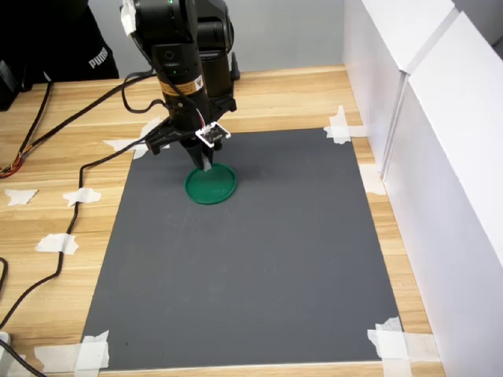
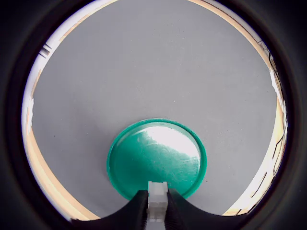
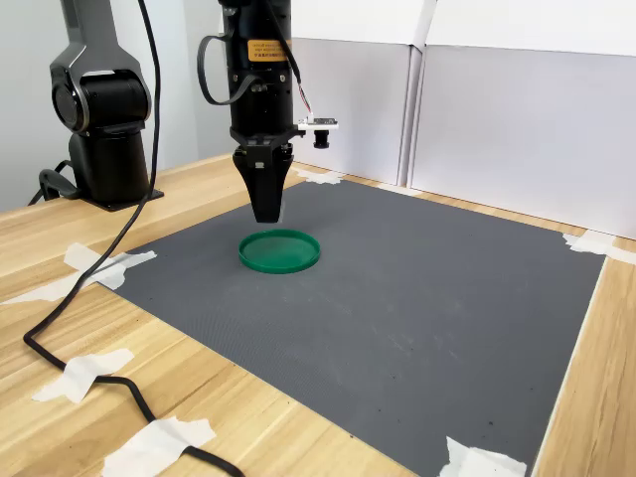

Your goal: Grasp a white terminal and put it on the green lid.

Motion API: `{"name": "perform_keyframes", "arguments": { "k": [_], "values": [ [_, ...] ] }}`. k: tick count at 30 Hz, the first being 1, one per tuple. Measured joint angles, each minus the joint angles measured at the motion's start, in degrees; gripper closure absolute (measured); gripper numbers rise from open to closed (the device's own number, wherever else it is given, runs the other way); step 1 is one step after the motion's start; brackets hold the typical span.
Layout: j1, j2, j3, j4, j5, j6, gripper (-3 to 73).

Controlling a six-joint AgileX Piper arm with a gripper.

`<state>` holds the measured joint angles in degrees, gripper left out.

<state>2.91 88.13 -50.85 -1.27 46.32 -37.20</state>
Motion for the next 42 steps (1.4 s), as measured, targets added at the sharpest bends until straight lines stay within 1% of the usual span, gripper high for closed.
{"name": "perform_keyframes", "arguments": {
  "k": [6,11,13,15,17,20,24,26,28,33,36,39,42],
  "values": [
    [0.0,2.4,0.0,0.1,-0.9,2.2,60.4],
    [0.0,2.5,0.0,0.1,-1.4,1.0,60.2],
    [0.0,2.5,0.0,0.1,-1.4,0.1,58.3],
    [0.0,2.5,0.0,0.2,-2.0,-0.3,54.5],
    [0.0,2.5,0.0,0.7,-2.5,-0.6,48.4],
    [0.0,2.5,0.0,1.6,-2.9,-1.3,35.6],
    [0.0,2.5,0.0,2.2,-3.0,-1.6,21.7],
    [0.0,2.5,0.0,2.2,-2.8,-1.7,17.8],
    [0.0,2.0,0.1,2.2,-2.8,-1.7,16.4],
    [0.0,-3.9,0.1,2.2,-3.7,-1.6,15.9],
    [0.0,-9.2,0.1,2.2,-3.9,-1.2,18.8],
    [-0.1,-15.0,0.1,2.2,-3.7,-0.3,27.3],
    [-1.1,-20.8,0.3,2.7,-3.4,1.6,41.6]
  ]
}}
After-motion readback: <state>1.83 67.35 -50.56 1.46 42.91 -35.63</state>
